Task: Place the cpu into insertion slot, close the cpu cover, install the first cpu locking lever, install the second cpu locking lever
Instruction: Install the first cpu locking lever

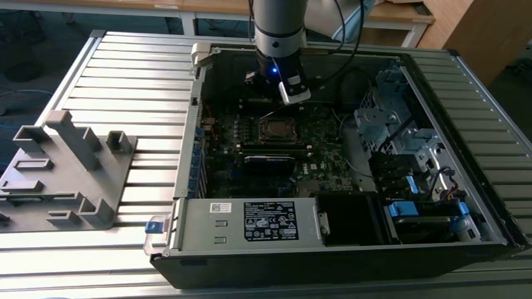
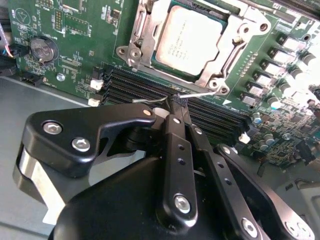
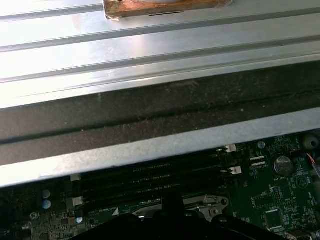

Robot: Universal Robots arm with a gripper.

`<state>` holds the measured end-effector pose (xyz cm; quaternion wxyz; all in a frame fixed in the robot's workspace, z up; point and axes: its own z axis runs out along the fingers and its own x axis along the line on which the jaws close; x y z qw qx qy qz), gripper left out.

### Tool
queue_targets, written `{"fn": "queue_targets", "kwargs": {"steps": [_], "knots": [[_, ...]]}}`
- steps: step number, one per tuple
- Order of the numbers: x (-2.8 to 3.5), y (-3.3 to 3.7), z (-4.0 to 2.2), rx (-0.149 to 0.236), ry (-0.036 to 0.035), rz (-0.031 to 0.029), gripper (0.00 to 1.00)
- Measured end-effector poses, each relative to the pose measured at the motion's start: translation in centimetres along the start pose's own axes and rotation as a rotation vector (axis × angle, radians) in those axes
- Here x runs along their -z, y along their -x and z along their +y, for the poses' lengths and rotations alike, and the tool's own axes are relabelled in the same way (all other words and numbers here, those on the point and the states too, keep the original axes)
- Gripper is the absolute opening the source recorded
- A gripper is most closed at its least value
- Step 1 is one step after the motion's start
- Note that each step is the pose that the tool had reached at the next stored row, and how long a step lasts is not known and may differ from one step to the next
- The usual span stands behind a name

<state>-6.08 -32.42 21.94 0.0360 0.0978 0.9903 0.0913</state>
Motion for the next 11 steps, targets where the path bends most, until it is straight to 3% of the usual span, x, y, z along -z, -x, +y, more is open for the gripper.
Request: {"fn": "queue_targets", "kwargs": {"steps": [3,11], "knots": [[-0.03,0.02,-0.01,-0.018,-0.0012,-0.0033,0.11],[-0.04,0.01,0.0,-0.02,0.0007,-0.0035,0.11]]}}
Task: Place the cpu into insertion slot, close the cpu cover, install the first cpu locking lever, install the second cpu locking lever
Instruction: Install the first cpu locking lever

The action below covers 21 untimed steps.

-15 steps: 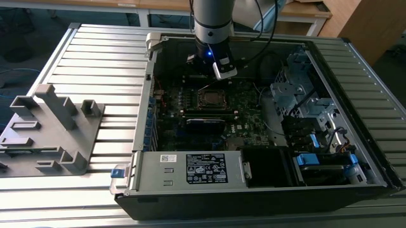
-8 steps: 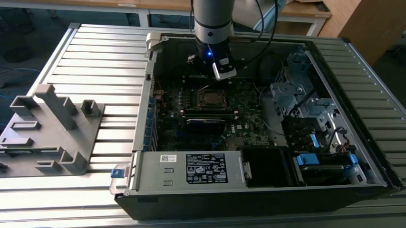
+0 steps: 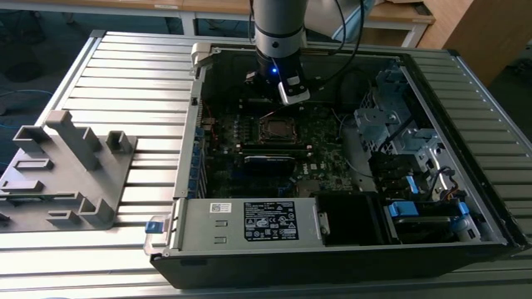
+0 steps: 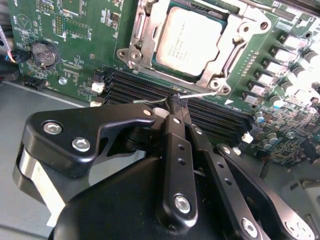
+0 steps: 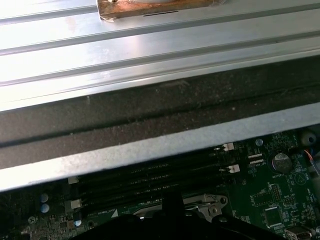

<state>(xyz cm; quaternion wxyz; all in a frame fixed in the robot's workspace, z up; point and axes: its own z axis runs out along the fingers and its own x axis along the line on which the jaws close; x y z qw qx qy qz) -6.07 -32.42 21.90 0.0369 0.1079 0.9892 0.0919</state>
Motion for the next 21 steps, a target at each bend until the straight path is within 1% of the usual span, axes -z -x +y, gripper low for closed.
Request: {"fn": "queue_targets", "kwargs": {"steps": [6,10,15,16,20,21], "knots": [[-0.01,0.0,-0.01,0.0,0.0006,0.0001,0.11],[-0.09,0.0,-0.02,0.001,0.0022,-0.0027,0.11],[-0.1,0.0,-0.02,0.001,0.0026,-0.0035,0.11],[-0.12,-0.01,-0.03,0.001,0.0034,-0.006,0.11],[-0.23,-0.02,-0.05,0.005,0.0085,-0.0255,0.11],[-0.24,-0.02,-0.05,0.005,0.0088,-0.0272,0.11]]}}
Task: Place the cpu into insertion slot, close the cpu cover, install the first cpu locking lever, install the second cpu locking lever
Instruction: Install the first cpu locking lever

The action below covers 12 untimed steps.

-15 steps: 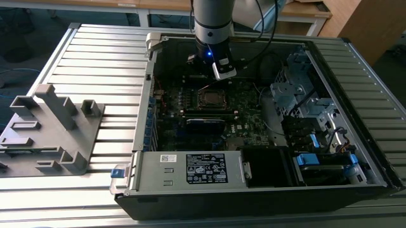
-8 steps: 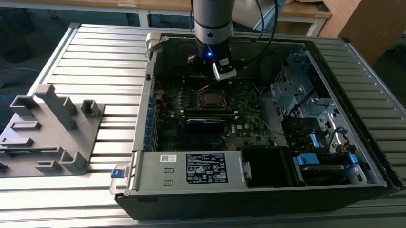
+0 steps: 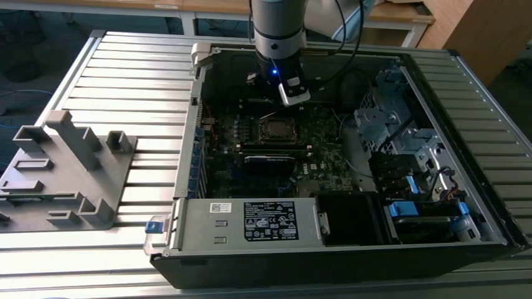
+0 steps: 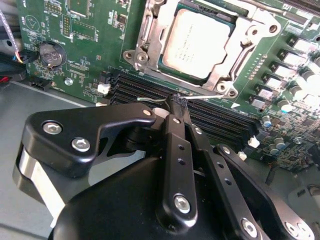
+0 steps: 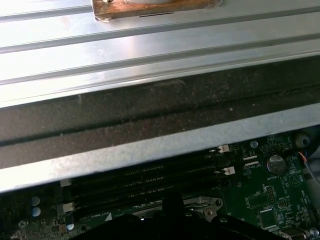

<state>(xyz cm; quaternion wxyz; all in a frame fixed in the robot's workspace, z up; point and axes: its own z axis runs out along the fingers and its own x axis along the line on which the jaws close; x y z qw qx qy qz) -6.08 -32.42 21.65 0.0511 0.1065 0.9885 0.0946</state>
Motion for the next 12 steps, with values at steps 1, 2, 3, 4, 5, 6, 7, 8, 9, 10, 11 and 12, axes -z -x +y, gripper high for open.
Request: {"fn": "queue_targets", "kwargs": {"steps": [1,2,3,4,5,6,7,8,9,10,11,12], "knots": [[0.0,0.0,0.0,0.0,0.0001,-0.0002,0.11],[0.0,0.0,0.0,0.0,0.0001,-0.0004,0.11],[0.0,-0.01,-0.01,0.0,0.0001,-0.0005,0.11],[0.0,-0.01,-0.01,0.0,0.0001,-0.0007,0.11],[-0.01,-0.01,-0.01,0.0,0.0003,-0.001,0.11],[-0.07,-0.02,-0.02,0.0,0.0009,-0.0029,0.11],[-0.13,-0.04,-0.04,0.001,0.0016,-0.0069,0.11],[-0.2,-0.06,-0.06,0.002,0.0024,-0.0116,0.11],[-0.23,-0.09,-0.08,0.001,0.0029,-0.0139,0.11],[-0.27,-0.11,-0.08,-0.001,0.0031,-0.0149,0.11],[-0.31,-0.11,-0.08,-0.01,0.0023,-0.0167,0.11],[-0.35,-0.12,-0.09,-0.027,0.0006,-0.0202,0.11]]}}
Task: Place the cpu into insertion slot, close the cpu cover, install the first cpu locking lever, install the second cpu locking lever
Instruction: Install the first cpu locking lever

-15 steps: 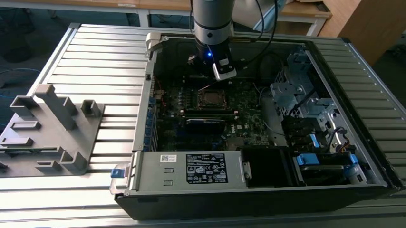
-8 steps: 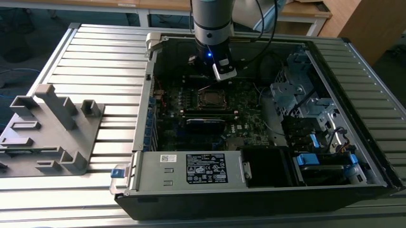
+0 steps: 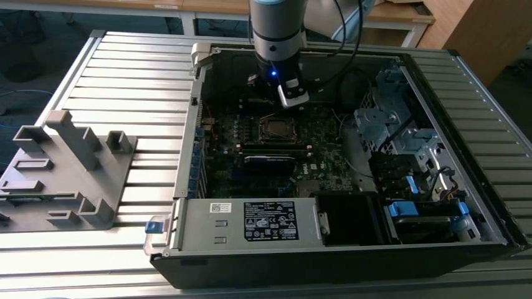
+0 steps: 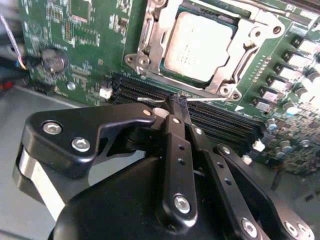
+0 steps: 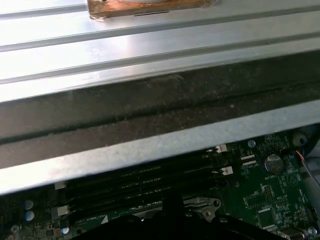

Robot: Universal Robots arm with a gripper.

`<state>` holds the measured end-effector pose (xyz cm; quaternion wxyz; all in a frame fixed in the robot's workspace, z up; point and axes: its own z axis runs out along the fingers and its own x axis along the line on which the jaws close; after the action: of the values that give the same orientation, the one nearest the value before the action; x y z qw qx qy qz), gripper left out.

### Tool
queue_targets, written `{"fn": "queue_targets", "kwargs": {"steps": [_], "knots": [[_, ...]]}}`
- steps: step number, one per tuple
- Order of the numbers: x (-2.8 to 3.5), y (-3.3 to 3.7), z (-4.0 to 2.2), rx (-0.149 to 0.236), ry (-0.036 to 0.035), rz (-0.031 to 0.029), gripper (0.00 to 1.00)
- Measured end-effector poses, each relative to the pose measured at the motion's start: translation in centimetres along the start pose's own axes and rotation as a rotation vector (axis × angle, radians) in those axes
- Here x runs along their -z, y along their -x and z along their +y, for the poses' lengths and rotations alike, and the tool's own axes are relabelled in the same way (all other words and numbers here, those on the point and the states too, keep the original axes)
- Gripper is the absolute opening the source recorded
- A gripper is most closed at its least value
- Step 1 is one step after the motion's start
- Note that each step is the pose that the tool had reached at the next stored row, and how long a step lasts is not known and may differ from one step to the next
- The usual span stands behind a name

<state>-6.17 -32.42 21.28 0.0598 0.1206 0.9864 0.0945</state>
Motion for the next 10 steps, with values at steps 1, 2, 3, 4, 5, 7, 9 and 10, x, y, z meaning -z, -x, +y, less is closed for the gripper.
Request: {"fn": "queue_targets", "kwargs": {"steps": [1,2,3,4,5,7,9,10], "knots": [[-0.03,0.0,-0.01,-0.017,-0.0018,-0.0036,0.11],[-0.08,-0.01,-0.02,-0.035,-0.0034,-0.0072,0.11],[-0.11,-0.01,-0.03,-0.054,-0.0053,-0.0111,0.11],[-0.14,-0.02,-0.03,-0.068,-0.0066,-0.0141,0.11],[-0.15,-0.03,-0.03,-0.075,-0.0073,-0.0155,0.11],[-0.18,-0.08,0.02,-0.083,-0.0081,-0.0171,0.11],[-0.23,-0.1,0.07,-0.091,-0.0089,-0.0188,0.11],[-0.25,-0.11,0.1,-0.097,-0.0094,-0.02,0.11]]}}
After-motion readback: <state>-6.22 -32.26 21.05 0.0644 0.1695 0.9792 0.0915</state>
